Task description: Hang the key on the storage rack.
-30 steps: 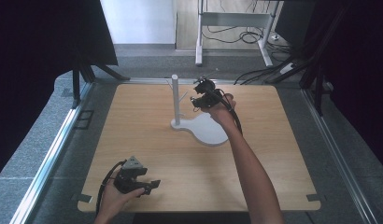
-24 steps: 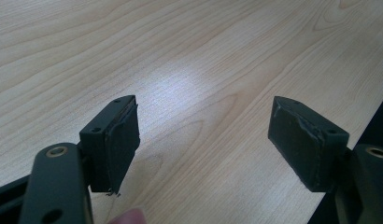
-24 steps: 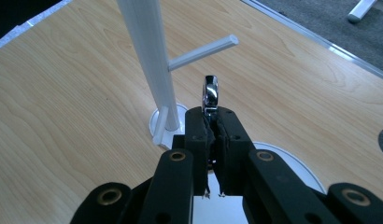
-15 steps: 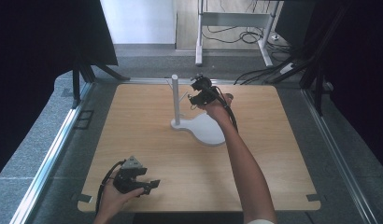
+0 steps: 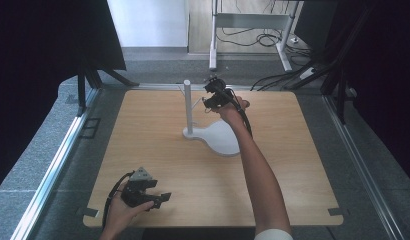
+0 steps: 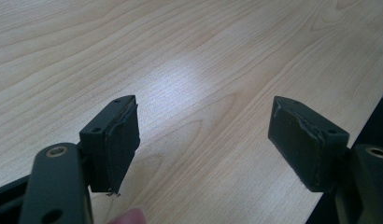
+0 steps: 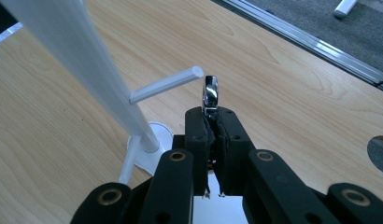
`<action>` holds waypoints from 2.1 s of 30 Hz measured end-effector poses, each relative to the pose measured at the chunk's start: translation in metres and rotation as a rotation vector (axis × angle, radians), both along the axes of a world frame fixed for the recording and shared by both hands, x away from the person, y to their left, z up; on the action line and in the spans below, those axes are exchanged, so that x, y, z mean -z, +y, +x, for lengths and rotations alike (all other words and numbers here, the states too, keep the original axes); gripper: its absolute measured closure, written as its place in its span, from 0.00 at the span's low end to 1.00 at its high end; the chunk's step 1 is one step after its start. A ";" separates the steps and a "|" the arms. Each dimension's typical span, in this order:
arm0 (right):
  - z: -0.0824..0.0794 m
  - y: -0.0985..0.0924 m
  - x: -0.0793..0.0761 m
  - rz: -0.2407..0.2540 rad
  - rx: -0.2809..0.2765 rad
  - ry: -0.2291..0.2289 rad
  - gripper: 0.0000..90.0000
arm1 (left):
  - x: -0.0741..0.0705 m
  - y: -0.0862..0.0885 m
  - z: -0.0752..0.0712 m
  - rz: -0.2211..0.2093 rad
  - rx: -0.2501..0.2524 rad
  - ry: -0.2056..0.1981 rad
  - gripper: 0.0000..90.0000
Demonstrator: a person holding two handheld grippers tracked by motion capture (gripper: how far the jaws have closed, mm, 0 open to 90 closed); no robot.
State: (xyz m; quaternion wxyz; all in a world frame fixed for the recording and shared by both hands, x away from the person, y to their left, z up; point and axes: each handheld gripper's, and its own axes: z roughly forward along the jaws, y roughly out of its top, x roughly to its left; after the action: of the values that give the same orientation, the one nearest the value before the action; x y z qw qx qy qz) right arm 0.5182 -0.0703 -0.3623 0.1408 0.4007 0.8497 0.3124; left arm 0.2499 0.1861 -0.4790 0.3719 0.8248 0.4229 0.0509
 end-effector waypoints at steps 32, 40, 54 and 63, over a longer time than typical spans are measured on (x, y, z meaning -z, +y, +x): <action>0.004 0.019 -0.001 -0.055 -0.020 -0.025 0.94 | 0.002 -0.005 0.000 0.011 0.017 0.002 0.28; -0.003 0.021 0.003 -0.042 -0.039 -0.022 0.90 | 0.003 -0.006 0.001 0.016 0.017 0.005 0.28; -0.047 -0.001 0.002 0.031 -0.112 -0.062 0.68 | 0.005 -0.010 0.001 0.026 0.021 0.009 0.28; -0.083 -0.026 0.011 0.047 -0.150 -0.073 0.62 | 0.006 -0.010 0.001 0.028 0.017 0.009 0.28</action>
State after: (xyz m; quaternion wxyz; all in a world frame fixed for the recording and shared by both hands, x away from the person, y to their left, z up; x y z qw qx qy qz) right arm 0.4349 -0.0966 -0.3737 0.1383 0.3275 0.8640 0.3565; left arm 0.2509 0.1765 -0.4847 0.3586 0.8337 0.4170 0.0499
